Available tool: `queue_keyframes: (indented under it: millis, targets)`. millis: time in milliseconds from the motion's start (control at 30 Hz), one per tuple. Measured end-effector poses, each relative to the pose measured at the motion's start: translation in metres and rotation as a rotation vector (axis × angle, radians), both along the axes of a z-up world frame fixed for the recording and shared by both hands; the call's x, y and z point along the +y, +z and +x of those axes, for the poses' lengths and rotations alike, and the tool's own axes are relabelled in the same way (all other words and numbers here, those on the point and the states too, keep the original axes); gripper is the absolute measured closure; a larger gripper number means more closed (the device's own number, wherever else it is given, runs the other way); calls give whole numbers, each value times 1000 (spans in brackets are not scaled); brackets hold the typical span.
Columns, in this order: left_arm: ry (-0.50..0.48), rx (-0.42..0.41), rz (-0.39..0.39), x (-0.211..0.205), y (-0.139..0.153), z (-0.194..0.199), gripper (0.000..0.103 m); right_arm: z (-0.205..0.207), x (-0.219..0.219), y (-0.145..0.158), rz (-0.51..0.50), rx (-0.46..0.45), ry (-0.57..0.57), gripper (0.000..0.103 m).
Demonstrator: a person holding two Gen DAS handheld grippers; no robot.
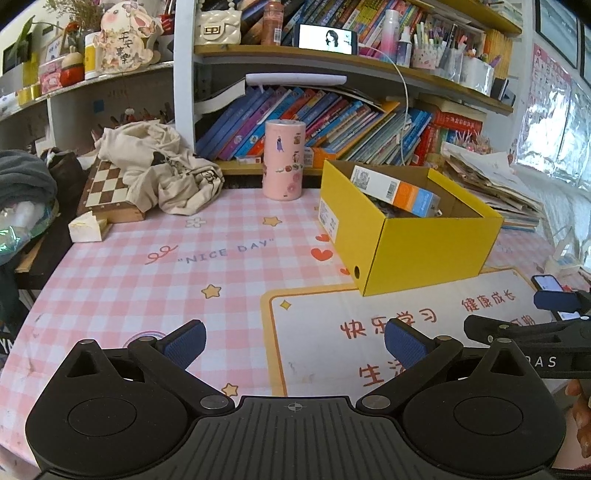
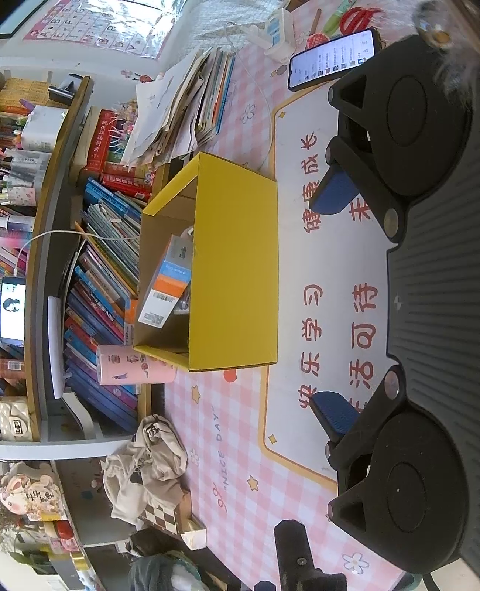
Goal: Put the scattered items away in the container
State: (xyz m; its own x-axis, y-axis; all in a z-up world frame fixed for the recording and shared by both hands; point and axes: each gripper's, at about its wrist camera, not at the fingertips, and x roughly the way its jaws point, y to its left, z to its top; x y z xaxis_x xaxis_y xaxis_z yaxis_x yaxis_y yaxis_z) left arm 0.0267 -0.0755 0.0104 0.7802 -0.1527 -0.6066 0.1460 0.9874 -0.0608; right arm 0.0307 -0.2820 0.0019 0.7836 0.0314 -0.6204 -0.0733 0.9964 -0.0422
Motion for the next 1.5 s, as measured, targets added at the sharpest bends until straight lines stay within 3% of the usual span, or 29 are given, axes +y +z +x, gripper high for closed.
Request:
queue_keyframes:
  millis: [1200,1500]
  targets:
    - [-20,14,-15,5,-1,3,0,-1,11,-2,-23,17,3,0]
    - [-28,14,-63,8,-2,4,0,2,12,-5,-33,36,15,0]
